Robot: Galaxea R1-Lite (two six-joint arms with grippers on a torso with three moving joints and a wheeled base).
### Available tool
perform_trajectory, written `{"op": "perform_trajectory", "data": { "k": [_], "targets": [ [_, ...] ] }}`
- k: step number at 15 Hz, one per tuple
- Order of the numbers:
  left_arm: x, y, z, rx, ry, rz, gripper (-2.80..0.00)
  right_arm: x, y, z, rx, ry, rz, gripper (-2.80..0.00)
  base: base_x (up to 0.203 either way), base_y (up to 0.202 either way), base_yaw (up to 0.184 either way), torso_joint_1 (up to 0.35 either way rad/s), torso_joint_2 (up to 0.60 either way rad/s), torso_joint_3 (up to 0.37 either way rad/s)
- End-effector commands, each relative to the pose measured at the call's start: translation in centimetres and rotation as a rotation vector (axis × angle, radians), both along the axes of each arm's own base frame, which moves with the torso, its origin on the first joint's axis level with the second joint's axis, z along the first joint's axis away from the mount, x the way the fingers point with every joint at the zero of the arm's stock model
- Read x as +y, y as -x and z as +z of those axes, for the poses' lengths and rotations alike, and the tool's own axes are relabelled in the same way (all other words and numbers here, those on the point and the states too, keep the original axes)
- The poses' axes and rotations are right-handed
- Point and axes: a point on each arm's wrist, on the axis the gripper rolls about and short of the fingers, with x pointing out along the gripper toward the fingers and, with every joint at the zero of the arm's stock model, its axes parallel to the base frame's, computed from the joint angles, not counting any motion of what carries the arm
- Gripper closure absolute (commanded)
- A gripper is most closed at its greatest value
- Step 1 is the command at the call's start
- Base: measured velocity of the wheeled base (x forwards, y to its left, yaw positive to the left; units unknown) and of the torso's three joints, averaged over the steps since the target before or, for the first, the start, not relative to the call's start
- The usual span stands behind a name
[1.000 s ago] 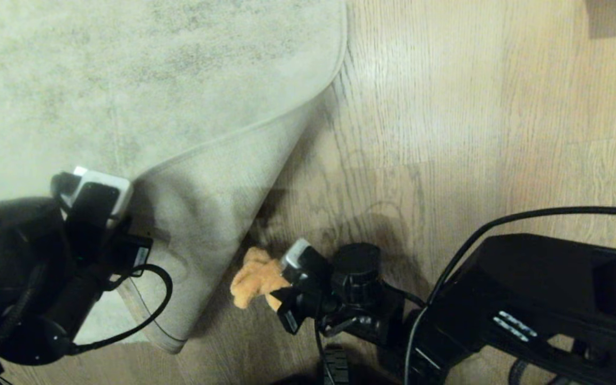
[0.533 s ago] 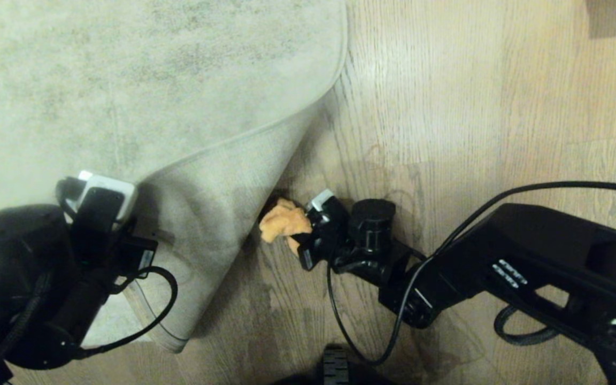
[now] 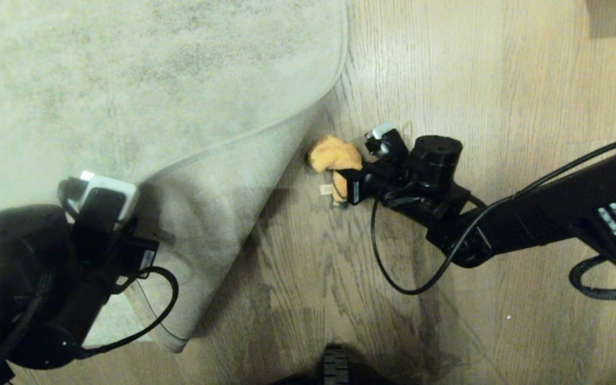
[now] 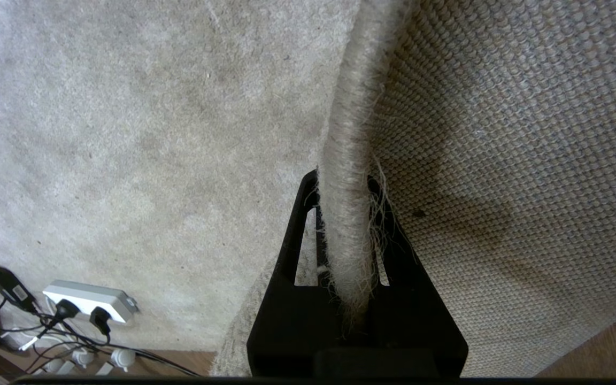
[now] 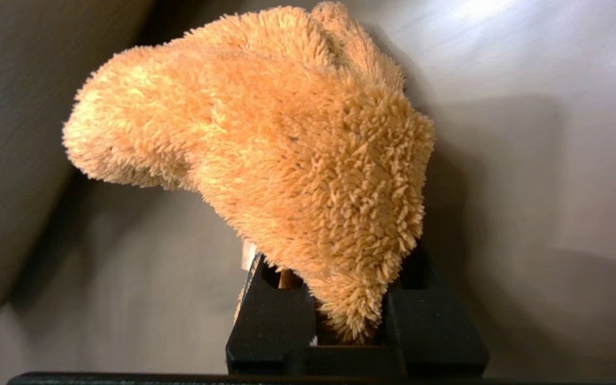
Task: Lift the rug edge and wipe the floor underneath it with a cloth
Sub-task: Wipe the floor under the carpet with a rag
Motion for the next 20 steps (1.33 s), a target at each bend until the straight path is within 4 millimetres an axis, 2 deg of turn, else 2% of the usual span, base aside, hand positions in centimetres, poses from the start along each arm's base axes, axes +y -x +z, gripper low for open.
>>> {"op": "perform_trajectory", "data": {
  "k": [1, 4, 8, 10, 14, 16, 20],
  "targets": [
    [0.0, 0.0, 0.1, -0.008, 0.001, 0.002, 0.00, -2.4, 2.0, 5.1, -0.089, -0.048, -0.026, 0.00, 0.000, 0.000, 0.000, 0.000, 0.00, 0.000],
    [-0.4, 0.2, 0.1, -0.008, 0.000, -0.017, 0.00, -5.0, 4.0, 8.6, -0.123, -0.064, -0.065, 0.00, 0.000, 0.000, 0.000, 0.000, 0.00, 0.000],
    [-1.8, 0.7, 0.3, -0.016, -0.002, -0.050, 0.00, -10.4, 5.5, 11.3, -0.136, -0.060, -0.190, 0.00, 0.000, 0.000, 0.000, 0.000, 0.00, 0.000],
    [-2.3, 1.1, 0.4, -0.022, -0.001, -0.071, 0.00, -13.9, 6.5, 11.6, -0.129, -0.049, -0.281, 0.00, 0.000, 0.000, 0.000, 0.000, 0.00, 0.000],
    [-2.1, 1.4, 0.6, -0.030, 0.003, -0.071, 0.00, -20.7, 9.5, 11.1, -0.118, -0.030, -0.487, 0.00, 0.000, 0.000, 0.000, 0.000, 0.00, 0.000],
    [-2.0, 1.6, 0.5, -0.028, 0.003, -0.071, 0.00, -22.3, 11.8, 10.7, -0.109, -0.033, -0.538, 0.00, 0.000, 0.000, 0.000, 0.000, 0.00, 0.000],
    [-2.1, 1.5, 0.5, -0.028, 0.002, -0.073, 0.00, -22.5, 16.2, 8.9, -0.063, -0.050, -0.539, 0.00, 0.000, 0.000, 0.000, 0.000, 0.00, 0.000]
  ]
}}
